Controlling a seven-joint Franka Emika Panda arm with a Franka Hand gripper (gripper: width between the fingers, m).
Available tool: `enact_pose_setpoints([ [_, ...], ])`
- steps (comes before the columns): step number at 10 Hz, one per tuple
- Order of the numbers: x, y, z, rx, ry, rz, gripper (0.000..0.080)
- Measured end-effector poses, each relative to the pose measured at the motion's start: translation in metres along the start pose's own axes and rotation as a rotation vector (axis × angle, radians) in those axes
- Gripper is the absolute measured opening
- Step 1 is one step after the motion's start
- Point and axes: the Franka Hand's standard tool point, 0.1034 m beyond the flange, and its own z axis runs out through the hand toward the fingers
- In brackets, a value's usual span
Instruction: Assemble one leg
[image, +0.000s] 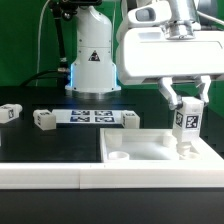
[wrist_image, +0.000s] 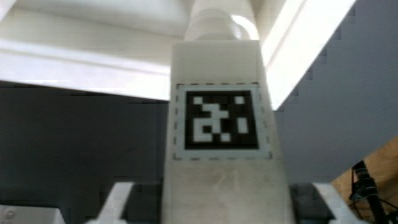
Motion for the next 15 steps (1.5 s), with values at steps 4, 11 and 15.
enact_pose_setpoints([
  [4, 0.004, -0.009, 0.004, 0.003, 0.032, -0.011, 0.0291],
  [11, -0.012, -0.010, 0.016, 0.002, 0.028, -0.010, 0.0291],
  [15, -0.013, -0.010, 0.017, 0.005, 0.015, -0.009, 0.0508],
])
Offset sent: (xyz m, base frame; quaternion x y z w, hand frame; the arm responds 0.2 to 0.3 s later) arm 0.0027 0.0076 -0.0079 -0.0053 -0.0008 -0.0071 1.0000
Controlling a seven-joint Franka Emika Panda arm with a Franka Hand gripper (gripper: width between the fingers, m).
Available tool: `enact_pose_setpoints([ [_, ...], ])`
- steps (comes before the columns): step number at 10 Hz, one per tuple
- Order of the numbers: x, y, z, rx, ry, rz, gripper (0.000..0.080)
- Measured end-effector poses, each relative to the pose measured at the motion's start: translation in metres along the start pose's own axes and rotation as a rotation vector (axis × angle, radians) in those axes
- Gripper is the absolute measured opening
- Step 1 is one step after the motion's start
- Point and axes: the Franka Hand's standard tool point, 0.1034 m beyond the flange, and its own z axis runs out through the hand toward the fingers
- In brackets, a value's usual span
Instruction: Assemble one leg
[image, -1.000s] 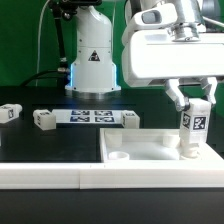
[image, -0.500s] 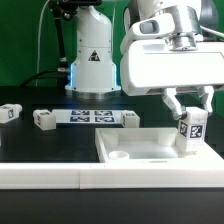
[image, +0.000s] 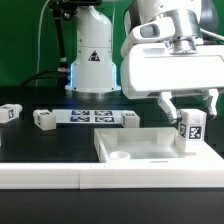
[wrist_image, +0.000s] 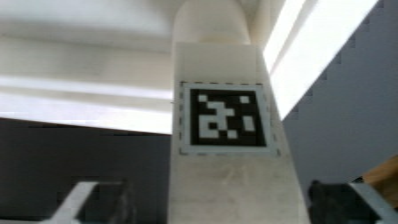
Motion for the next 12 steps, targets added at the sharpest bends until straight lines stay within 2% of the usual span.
enact_pose_setpoints([
  [1, -0.0002, 0.0000, 0.0001, 0.000, -0.001, 0.000, 0.0605],
  [2, -0.0003, 0.0000, 0.0002, 0.000, -0.001, 0.000, 0.0636],
  [6, -0.0005, 0.0000, 0.0003, 0.000, -0.001, 0.000, 0.0649],
  [8, 0.0063, -0.0005, -0.0075, 0.001, -0.002, -0.003, 0.0649],
  [11, 0.0039, -0.0013, -0.0057, 0.006, -0.023, -0.003, 0.0649],
  [12, -0.0007, -0.0044, -0.0040, 0.020, -0.083, -0.004, 0.0649],
])
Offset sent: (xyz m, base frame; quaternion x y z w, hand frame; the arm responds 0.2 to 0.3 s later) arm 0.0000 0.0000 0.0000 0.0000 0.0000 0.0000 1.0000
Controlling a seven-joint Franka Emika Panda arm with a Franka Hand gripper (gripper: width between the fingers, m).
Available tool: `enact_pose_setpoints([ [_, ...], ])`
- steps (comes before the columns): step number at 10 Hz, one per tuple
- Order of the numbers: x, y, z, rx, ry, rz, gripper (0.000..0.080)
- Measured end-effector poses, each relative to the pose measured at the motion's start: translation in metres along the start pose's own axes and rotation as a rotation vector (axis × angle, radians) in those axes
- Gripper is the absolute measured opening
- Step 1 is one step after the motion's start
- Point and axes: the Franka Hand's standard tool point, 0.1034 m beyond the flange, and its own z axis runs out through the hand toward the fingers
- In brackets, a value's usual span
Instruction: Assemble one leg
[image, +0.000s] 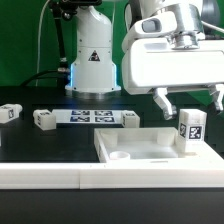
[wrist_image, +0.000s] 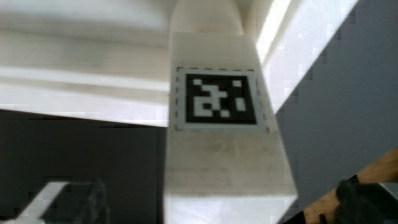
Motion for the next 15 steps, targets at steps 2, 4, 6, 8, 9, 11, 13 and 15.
enact_pose_setpoints([
  [2, 0.004, 0.000, 0.004, 0.029, -0.146, 0.012, 0.0649],
  [4, 0.010, 0.000, 0.003, 0.051, -0.250, 0.023, 0.0649],
  [6, 0.006, -0.004, 0.001, 0.081, -0.394, 0.033, 0.0649],
  [8, -0.002, 0.002, 0.001, 0.096, -0.498, 0.040, 0.0649],
  [9, 0.000, -0.002, -0.001, 0.111, -0.556, 0.044, 0.0649],
  [11, 0.005, 0.000, 0.003, 0.103, -0.518, 0.045, 0.0649],
  [13, 0.006, 0.000, 0.004, 0.093, -0.501, 0.066, 0.0649],
  [15, 0.011, 0.004, 0.005, 0.083, -0.465, 0.073, 0.0649],
])
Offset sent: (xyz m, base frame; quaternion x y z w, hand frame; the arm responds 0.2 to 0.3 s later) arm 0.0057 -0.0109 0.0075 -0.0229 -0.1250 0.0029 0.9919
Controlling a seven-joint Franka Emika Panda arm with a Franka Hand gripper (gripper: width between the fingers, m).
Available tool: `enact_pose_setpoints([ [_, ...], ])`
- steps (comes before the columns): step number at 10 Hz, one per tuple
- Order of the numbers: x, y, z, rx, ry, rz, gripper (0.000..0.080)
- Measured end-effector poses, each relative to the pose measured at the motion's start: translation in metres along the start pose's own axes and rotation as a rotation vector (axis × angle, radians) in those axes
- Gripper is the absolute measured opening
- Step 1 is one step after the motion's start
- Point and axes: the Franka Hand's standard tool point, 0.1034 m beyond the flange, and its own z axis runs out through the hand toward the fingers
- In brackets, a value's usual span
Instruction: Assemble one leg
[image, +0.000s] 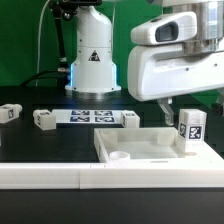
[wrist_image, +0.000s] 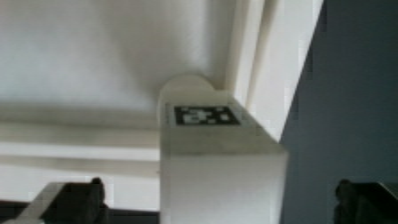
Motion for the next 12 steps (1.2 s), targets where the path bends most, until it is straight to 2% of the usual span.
enact_pose_setpoints([
  [4, 0.0000, 0.0005, 0.0023, -0.002, 0.012, -0.008, 0.0649],
  [6, 0.0000, 0.0007, 0.0024, -0.002, 0.012, -0.007, 0.0388],
  [7, 0.0003, 0.0011, 0.0020, -0.003, 0.013, -0.007, 0.0388],
  [8, 0.0004, 0.0015, 0.0019, -0.003, 0.013, -0.002, 0.0297],
  [12, 0.0005, 0.0023, 0.0018, -0.002, 0.014, 0.096, 0.0297],
])
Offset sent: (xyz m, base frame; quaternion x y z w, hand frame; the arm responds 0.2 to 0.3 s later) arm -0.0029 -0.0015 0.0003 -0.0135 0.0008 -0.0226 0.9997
